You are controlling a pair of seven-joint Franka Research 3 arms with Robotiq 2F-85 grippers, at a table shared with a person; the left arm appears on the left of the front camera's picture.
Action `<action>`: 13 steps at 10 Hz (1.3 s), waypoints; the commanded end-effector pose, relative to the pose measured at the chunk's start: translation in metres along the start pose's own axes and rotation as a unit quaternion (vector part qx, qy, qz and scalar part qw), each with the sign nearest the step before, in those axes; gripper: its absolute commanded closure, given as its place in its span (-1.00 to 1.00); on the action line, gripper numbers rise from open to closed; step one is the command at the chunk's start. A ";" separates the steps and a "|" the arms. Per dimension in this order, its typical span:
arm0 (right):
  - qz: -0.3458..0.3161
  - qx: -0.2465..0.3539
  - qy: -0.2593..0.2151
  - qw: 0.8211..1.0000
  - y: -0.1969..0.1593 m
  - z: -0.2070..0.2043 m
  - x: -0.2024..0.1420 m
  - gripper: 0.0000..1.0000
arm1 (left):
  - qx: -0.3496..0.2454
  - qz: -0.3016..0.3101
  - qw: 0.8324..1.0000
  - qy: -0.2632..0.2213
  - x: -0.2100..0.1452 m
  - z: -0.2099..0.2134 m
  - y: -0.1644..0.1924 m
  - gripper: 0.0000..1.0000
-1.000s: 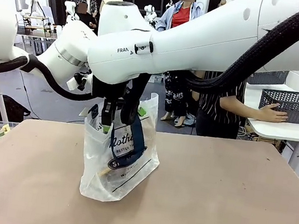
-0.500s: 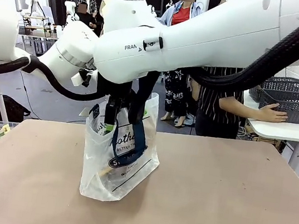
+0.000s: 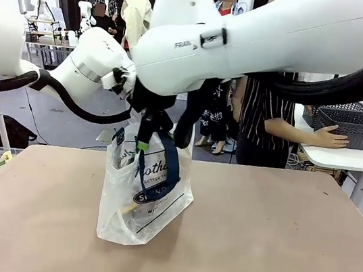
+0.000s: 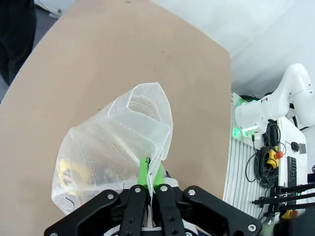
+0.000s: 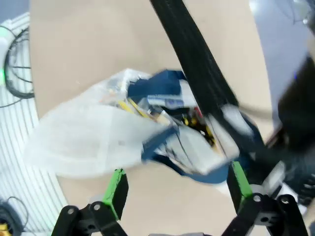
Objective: Transfer purchased items from the store into the shopping bag.
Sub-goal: Move the Reusable shopping bag to the right side of the table.
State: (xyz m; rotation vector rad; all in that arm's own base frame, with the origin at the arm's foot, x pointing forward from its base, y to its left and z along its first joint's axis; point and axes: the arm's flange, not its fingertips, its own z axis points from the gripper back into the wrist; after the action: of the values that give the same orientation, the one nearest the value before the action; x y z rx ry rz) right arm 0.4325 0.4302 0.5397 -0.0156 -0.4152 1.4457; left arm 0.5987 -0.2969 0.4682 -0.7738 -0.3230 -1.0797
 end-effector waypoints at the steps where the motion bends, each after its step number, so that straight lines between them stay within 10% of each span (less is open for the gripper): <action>1: -0.017 -0.011 -0.009 1.000 0.005 0.009 -0.048 -1.00 | 0.002 0.004 1.000 0.010 -0.014 0.010 0.001 1.00; 9: -0.183 -0.060 -0.061 0.979 -0.010 0.059 -0.144 -1.00 | 0.006 0.005 1.000 -0.003 -0.019 0.014 0.005 1.00; 13: -0.452 -0.074 -0.039 0.888 -0.053 0.085 -0.275 -1.00 | 0.020 0.006 1.000 0.004 -0.019 0.015 0.005 1.00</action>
State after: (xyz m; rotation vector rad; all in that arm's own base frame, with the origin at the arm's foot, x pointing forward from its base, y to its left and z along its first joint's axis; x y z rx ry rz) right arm 0.4426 0.1523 0.5637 0.0816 -0.5069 0.6327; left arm 0.6034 -0.2798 0.4710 -0.7691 -0.3291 -1.0585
